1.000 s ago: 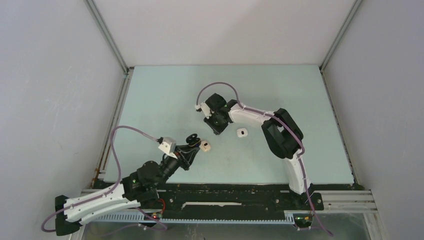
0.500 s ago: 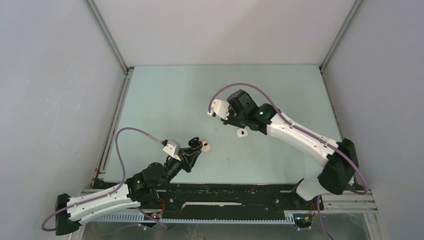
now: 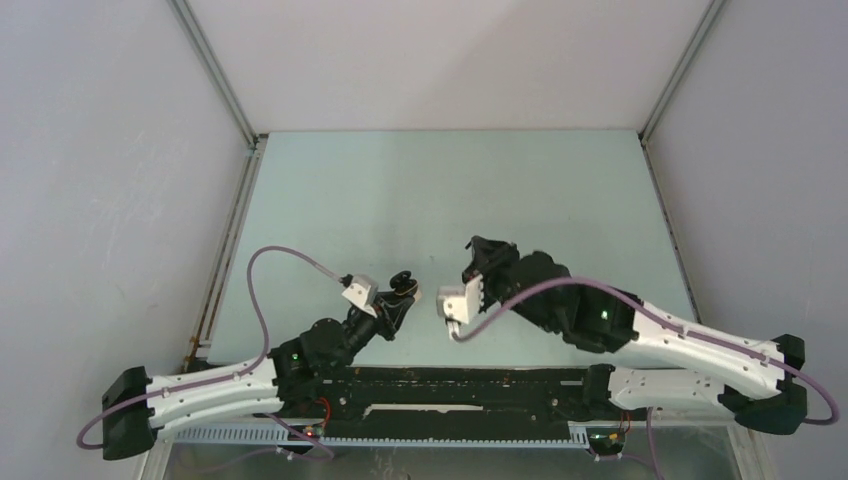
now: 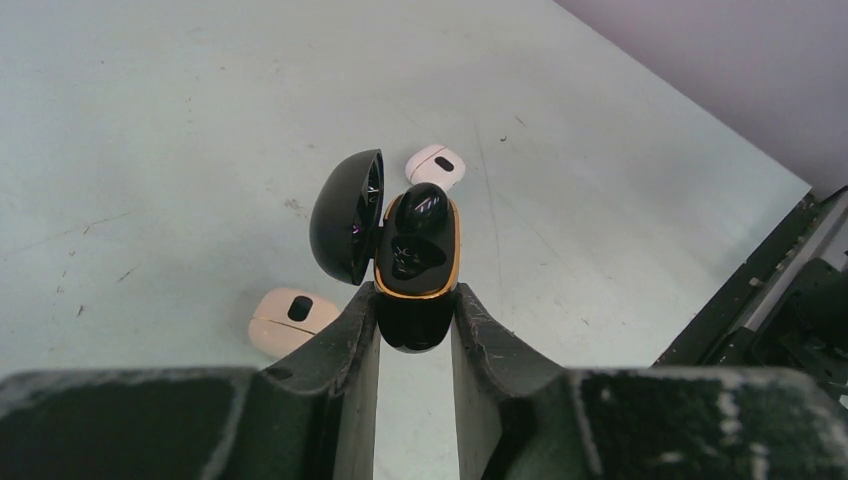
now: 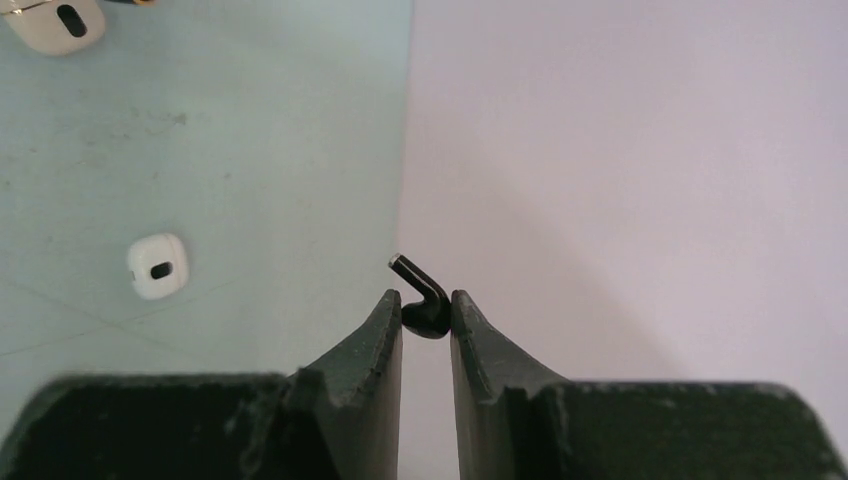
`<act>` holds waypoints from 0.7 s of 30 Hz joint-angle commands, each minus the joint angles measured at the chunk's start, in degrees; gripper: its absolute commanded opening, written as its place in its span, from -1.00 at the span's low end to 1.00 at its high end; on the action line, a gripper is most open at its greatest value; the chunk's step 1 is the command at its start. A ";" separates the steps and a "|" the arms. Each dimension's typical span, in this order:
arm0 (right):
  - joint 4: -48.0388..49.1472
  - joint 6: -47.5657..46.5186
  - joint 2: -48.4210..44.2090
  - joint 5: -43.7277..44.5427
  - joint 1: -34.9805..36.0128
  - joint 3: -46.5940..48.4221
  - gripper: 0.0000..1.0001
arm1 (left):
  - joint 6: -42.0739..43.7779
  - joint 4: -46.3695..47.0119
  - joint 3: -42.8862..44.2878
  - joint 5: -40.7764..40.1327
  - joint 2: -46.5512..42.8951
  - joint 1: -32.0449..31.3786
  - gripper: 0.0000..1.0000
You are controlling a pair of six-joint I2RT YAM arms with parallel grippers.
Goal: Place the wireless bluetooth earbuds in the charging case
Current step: Insert the left earbud into the left side groove of the charging case.
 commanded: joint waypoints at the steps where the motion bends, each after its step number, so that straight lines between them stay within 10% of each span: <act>1: 18.85 -19.74 -6.57 8.49 6.56 -11.89 -1.00 | 3.68 6.35 6.09 1.63 5.53 -0.12 -1.00; 21: 36.70 -35.04 -7.34 7.05 14.84 -26.27 -1.00 | 13.99 11.61 10.84 11.00 15.12 -0.13 -1.00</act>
